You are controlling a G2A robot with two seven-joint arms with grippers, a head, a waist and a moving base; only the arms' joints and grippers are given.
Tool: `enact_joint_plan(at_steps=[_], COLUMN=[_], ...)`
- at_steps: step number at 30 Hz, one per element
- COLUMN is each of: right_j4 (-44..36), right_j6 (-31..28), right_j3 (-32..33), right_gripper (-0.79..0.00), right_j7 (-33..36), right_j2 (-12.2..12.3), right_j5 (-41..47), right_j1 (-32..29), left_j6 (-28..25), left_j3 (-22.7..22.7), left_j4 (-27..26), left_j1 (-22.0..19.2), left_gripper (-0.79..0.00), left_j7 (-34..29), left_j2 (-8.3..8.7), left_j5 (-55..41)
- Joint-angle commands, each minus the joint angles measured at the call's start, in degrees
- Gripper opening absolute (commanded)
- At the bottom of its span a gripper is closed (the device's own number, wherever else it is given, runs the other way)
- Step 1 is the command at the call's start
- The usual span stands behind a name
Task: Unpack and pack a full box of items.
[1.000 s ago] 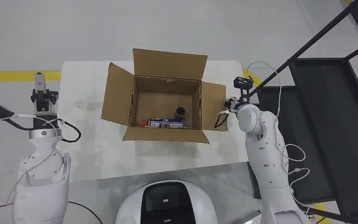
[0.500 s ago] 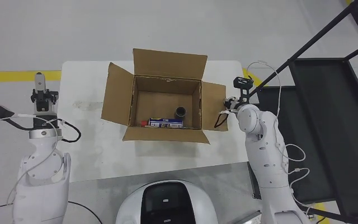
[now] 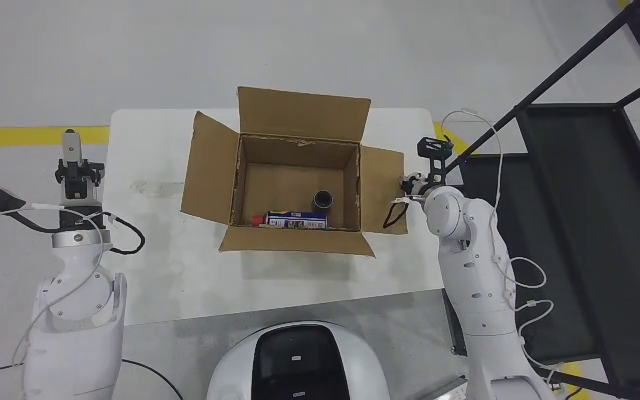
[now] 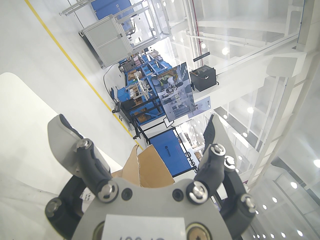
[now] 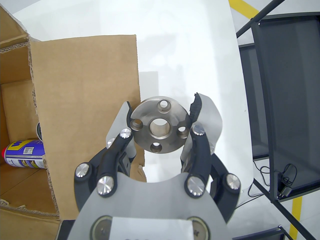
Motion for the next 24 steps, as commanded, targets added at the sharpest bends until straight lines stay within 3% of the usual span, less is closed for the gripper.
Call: enact_joint_plan(at_steps=[1,18,24], right_j4=[0.87,12.38,15.75], right_j6=[-0.89,-2.89,-1.16], right_j3=[-0.75,-0.71,-1.48], right_gripper=[-0.785,-0.785,-0.785], right_j7=[-2.04,-4.21,-7.02], right_j2=[-0.04,0.33,0.26], right_j5=[0.17,4.43,4.81], right_j1=[-0.29,5.44,7.02], left_j6=[0.00,0.00,0.00], left_j3=[0.00,0.00,0.00], left_j4=[0.00,0.00,0.00], left_j1=[0.00,0.00,0.00], left_gripper=[0.000,0.000,0.000], left_j7=[0.00,0.00,0.00], left_j2=[0.00,0.00,0.00], left_j5=[0.00,0.00,0.00])
